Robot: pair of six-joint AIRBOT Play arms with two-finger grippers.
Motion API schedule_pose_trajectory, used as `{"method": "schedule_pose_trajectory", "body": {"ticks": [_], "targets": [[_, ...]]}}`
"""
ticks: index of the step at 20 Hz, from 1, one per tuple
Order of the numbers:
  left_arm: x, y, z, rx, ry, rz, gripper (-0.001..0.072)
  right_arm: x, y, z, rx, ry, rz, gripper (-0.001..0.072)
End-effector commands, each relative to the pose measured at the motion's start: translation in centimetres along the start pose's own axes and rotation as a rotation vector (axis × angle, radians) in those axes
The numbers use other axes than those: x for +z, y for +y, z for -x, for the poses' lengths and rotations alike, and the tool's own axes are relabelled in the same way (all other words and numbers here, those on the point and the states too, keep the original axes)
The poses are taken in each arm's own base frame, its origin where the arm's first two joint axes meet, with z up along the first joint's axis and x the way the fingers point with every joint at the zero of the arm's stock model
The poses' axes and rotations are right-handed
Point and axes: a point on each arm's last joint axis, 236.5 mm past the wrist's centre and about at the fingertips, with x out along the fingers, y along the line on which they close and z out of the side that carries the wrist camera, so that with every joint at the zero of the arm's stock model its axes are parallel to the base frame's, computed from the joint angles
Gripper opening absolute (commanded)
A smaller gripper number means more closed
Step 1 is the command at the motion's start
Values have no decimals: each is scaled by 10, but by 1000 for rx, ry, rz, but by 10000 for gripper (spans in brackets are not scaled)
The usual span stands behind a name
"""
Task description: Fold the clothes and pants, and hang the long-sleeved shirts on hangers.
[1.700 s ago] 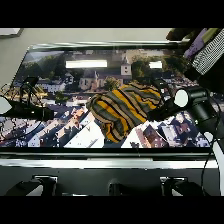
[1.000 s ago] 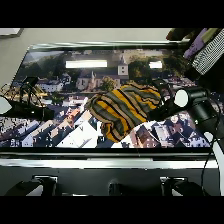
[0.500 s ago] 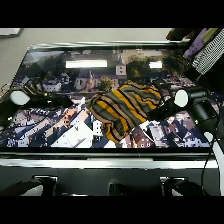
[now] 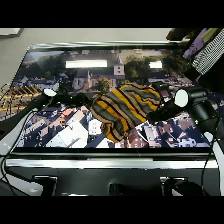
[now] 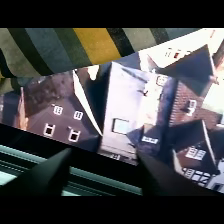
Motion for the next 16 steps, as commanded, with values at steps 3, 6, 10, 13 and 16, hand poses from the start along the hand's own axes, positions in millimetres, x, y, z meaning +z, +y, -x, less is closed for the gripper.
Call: {"method": "schedule_pose_trajectory", "body": {"ticks": [3, 6, 10, 13, 16], "targets": [[0, -3, -7, -28, 30, 17, 20, 1, -20, 4, -84, -16, -47, 674], [5, -3, 2, -30, 16, 16, 20, 26, -65, -2, -21, -177, -407, 673], [9, -3, 7, -32, 5, 17, 19, 26, -42, -75, 388, -150, -724, 671], [10, -4, 8, -33, 3, 16, 19, 41, -24, -111, 442, -149, -753, 663], [10, -5, 9, -34, 1, 18, 18, 55, -3, -140, 450, -151, -763, 569]]}}
